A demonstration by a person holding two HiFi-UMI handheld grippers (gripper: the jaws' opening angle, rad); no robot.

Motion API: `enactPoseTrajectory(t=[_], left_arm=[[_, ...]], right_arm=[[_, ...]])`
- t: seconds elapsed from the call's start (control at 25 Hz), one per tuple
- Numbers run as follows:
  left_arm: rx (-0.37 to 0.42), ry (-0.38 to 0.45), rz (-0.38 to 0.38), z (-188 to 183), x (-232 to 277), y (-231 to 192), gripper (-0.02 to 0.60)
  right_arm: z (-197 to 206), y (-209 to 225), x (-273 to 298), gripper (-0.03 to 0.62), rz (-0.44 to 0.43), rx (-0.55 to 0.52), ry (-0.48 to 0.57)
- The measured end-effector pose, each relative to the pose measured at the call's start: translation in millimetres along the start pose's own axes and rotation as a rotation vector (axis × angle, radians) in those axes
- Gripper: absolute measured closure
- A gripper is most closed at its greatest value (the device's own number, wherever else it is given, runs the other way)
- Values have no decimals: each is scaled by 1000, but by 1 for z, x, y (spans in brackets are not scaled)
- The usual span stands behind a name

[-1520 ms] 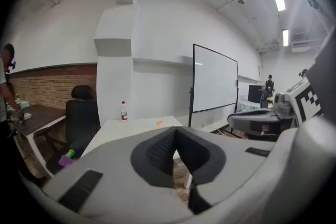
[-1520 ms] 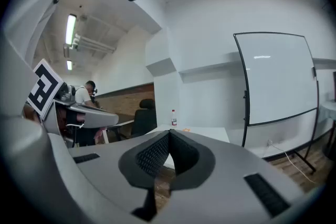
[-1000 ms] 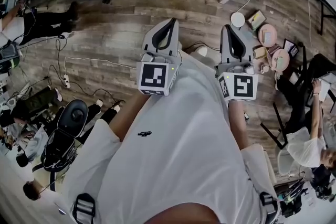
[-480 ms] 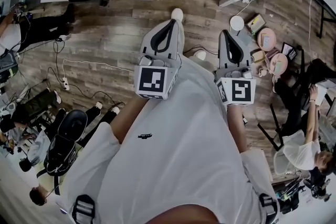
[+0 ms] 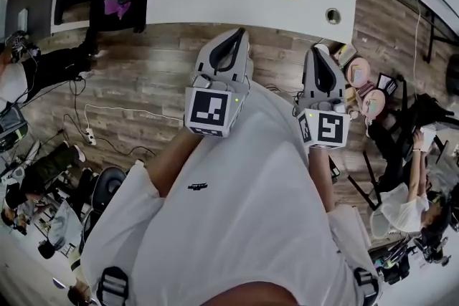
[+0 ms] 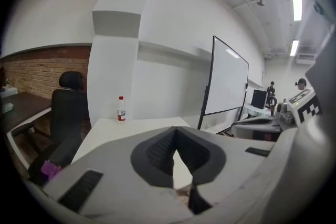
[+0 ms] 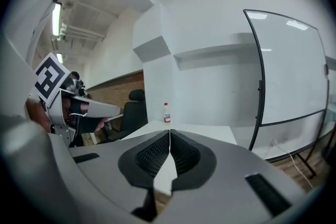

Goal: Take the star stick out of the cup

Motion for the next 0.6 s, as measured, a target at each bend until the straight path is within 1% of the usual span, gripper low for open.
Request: enactPoseTrajectory(t=[0.12, 0.2, 0.28, 0.36, 0.48, 0.6], left_arm=[[-51, -15, 37, -8, 24, -34, 574], [-44, -13, 58, -15, 36, -50, 574], [-22, -1, 74, -21, 46, -63, 574], [-18, 4, 77, -23, 54, -72, 574], [-39, -6, 76, -22, 64, -79, 574], [-47, -17, 81, -22, 74, -76, 574]], right_arm=[[-13, 1, 35, 588, 44, -13, -12], [-15, 3, 54, 580, 68, -12, -12], [-18, 7, 68, 545, 88, -29, -22], [-21, 10, 77, 525, 101, -53, -44], [-25, 12, 87, 522, 94, -79, -71], [-23, 15, 98, 510, 71, -86, -94]])
Point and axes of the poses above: the fingertips, and each gripper's own axes: x forward along the fingers, y to its right, z out of its underside, the point moved 4 cm from there along -x, backward along the fingers, and after that the axes turned 1 degree about z, right-handed, at the moved point
